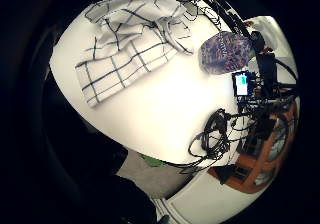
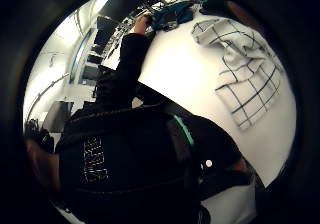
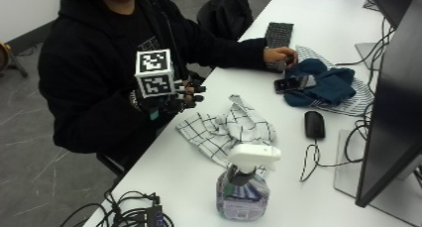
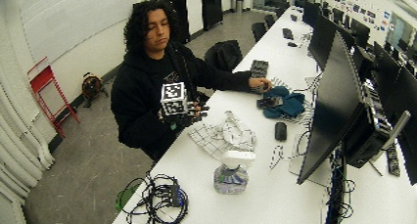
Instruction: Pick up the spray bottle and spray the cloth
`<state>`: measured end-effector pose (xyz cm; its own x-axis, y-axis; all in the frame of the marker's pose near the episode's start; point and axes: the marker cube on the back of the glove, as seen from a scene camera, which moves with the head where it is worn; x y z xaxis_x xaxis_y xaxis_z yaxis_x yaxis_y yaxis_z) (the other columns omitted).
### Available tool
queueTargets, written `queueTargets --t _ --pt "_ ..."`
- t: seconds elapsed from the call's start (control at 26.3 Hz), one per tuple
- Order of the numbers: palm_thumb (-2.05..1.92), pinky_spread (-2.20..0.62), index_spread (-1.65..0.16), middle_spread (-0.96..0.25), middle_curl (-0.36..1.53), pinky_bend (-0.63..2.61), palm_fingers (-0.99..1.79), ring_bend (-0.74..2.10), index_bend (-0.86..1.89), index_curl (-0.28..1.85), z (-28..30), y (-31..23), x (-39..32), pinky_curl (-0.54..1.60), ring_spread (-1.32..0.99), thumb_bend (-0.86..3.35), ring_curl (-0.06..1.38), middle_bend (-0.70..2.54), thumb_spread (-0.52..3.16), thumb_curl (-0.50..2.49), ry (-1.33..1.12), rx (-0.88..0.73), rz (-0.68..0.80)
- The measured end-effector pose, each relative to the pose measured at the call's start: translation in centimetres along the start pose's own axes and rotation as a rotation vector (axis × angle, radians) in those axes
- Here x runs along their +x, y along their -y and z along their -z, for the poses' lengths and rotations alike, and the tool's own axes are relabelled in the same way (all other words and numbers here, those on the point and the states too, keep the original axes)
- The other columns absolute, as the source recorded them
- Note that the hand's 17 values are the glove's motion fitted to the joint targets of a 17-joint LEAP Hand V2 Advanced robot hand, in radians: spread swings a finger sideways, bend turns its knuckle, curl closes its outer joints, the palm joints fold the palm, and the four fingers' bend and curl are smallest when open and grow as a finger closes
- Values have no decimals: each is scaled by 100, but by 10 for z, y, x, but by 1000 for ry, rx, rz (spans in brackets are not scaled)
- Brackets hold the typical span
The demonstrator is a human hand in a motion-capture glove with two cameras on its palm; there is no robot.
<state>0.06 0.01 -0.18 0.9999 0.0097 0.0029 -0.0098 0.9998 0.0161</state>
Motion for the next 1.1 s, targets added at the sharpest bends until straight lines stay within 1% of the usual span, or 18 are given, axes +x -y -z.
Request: queueTargets --t 0.04,0.15,0.27,0.61,0.87,1.1 --pt "37 3 -22 -10 5 30 46 36 21 6 1 0 0 6 -9 23 7 21 42 7 0 5 -3" --pt "41 3 -29 -13 9 31 43 39 20 12 3 1 2 12 -11 24 13 19 61 10 -6 25 -16" --pt "43 5 -34 -15 11 30 43 39 20 16 3 1 2 15 -13 23 16 18 75 12 -14 13 -20" --pt "46 9 -40 -13 17 33 46 39 17 22 -4 2 26 21 -15 18 20 17 98 16 15 -66 -106" --pt "48 12 -40 -11 20 34 46 37 18 25 2 -3 79 25 -15 14 22 18 107 19 -8 -91 -262" --pt "50 13 -40 -11 23 32 49 35 18 27 23 0 137 26 -15 12 23 19 111 21 -39 -79 -365"
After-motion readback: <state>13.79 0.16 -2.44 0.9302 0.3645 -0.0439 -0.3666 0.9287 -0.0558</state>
